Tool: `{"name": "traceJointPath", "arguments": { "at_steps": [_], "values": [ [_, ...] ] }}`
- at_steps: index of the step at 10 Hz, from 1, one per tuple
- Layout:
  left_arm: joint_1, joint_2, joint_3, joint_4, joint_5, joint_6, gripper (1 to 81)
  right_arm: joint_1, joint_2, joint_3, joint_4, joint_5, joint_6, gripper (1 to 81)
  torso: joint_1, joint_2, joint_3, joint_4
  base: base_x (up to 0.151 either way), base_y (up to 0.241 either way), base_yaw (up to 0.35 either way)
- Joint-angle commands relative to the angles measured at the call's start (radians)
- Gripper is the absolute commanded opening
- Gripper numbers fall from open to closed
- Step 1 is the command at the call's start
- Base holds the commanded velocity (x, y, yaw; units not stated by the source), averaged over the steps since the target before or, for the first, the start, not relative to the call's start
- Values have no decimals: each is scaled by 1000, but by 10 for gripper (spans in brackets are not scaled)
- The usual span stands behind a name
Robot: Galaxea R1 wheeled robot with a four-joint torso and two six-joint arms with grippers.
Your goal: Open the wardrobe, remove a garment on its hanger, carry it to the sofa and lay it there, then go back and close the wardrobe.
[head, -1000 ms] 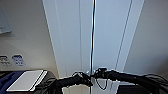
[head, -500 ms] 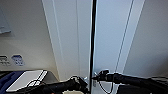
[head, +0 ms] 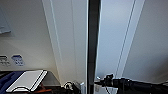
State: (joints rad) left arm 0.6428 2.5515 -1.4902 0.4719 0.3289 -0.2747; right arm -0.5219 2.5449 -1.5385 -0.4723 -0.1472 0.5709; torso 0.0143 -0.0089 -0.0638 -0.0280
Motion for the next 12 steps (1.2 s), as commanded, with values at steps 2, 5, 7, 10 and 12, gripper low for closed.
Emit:
{"name": "traceJointPath", "arguments": {
  "at_steps": [2,5,7,10,12],
  "values": [
    [13,-90,356,-147,-143,-12,811,23,-145,303,23,75,0,811,0,0,0,0,0,0,0],
    [50,-224,455,-144,-183,-11,811,-68,-299,459,-40,133,-2,811,0,0,0,0,0,0,0],
    [84,-310,504,-141,-243,-11,811,-151,-403,528,-97,175,-2,811,0,0,0,0,0,0,0],
    [148,-441,556,-131,-320,-3,811,-231,-575,601,-143,290,-2,811,0,0,0,0,0,0,0],
    [206,-538,584,-119,-387,-3,811,-267,-660,635,-163,328,0,811,1,0,0,0,0,0,0]
  ]
}}
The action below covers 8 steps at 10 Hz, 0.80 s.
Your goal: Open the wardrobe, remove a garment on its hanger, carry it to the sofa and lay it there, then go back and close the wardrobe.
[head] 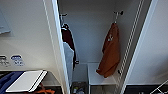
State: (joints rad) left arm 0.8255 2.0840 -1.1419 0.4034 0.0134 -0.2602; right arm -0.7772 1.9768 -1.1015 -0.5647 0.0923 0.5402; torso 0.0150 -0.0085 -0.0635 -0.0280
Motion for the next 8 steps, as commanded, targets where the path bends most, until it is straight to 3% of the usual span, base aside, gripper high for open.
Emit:
{"name": "traceJointPath", "arguments": {
  "at_steps": [1,5,8],
  "values": [
    [48,-113,243,-51,-95,-17,811,-26,-129,204,-70,107,29,811,0,0,0,0,0,0,0],
    [189,-270,202,-55,-228,-17,811,-86,-327,140,-60,142,47,811,-2,-2,2,0,0,0,0],
    [327,-284,76,-71,-352,-27,811,-132,-367,-44,28,124,118,811,-5,-3,3,0,0,0,0]
  ]
}}
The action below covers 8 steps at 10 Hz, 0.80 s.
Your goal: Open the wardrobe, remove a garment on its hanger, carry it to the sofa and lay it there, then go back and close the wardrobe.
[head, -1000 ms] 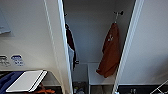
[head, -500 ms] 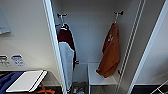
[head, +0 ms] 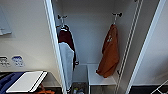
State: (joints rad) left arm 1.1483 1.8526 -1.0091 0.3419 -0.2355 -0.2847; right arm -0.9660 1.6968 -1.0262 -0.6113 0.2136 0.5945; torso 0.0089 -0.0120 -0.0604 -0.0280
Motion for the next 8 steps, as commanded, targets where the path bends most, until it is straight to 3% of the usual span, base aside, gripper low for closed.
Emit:
{"name": "traceJointPath", "arguments": {
  "at_steps": [1,3,5,8],
  "values": [
    [49,-18,-124,-43,-151,-8,811,43,-76,-205,107,-46,93,811,0,0,0,0,0,0,0],
    [110,103,-257,-107,-157,-7,811,-26,-8,-305,113,-112,117,811,-1,-1,1,0,0,0,0],
    [141,246,-393,-141,-157,-8,811,-115,130,-426,117,-143,142,811,-1,-1,1,0,0,0,0],
    [120,393,-503,-146,-143,-10,811,-218,344,-586,113,-143,146,811,-1,-2,1,0,0,0,0]
  ]
}}
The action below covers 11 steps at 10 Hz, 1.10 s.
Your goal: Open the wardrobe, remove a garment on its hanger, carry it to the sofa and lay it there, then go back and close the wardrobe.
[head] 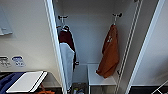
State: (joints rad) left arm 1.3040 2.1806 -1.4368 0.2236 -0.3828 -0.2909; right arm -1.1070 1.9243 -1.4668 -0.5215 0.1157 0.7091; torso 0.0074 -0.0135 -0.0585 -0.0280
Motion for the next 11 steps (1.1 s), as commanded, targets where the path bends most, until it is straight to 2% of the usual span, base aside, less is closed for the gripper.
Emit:
{"name": "traceJointPath", "arguments": {
  "at_steps": [1,4,6,7,9,11],
  "values": [
    [-54,108,-111,-29,7,-4,811,-107,190,-205,20,-45,30,811,0,0,0,0,0,0,0],
    [-108,244,-203,-61,7,-8,811,-175,398,-378,11,-45,30,811,0,0,0,0,0,0,0],
    [-122,311,-243,-117,-25,-8,811,-210,510,-470,11,-32,30,811,0,0,0,0,0,0,0],
    [-124,352,-276,-158,-86,-8,811,-219,543,-498,17,-28,32,811,0,0,0,0,0,0,0],
    [-139,423,-367,-230,-119,-8,811,-232,584,-532,20,-28,30,811,0,0,0,0,0,0,0],
    [-148,472,-419,-343,-226,-8,811,-238,601,-538,15,-28,30,811,0,0,0,0,0,0,0]
  ]
}}
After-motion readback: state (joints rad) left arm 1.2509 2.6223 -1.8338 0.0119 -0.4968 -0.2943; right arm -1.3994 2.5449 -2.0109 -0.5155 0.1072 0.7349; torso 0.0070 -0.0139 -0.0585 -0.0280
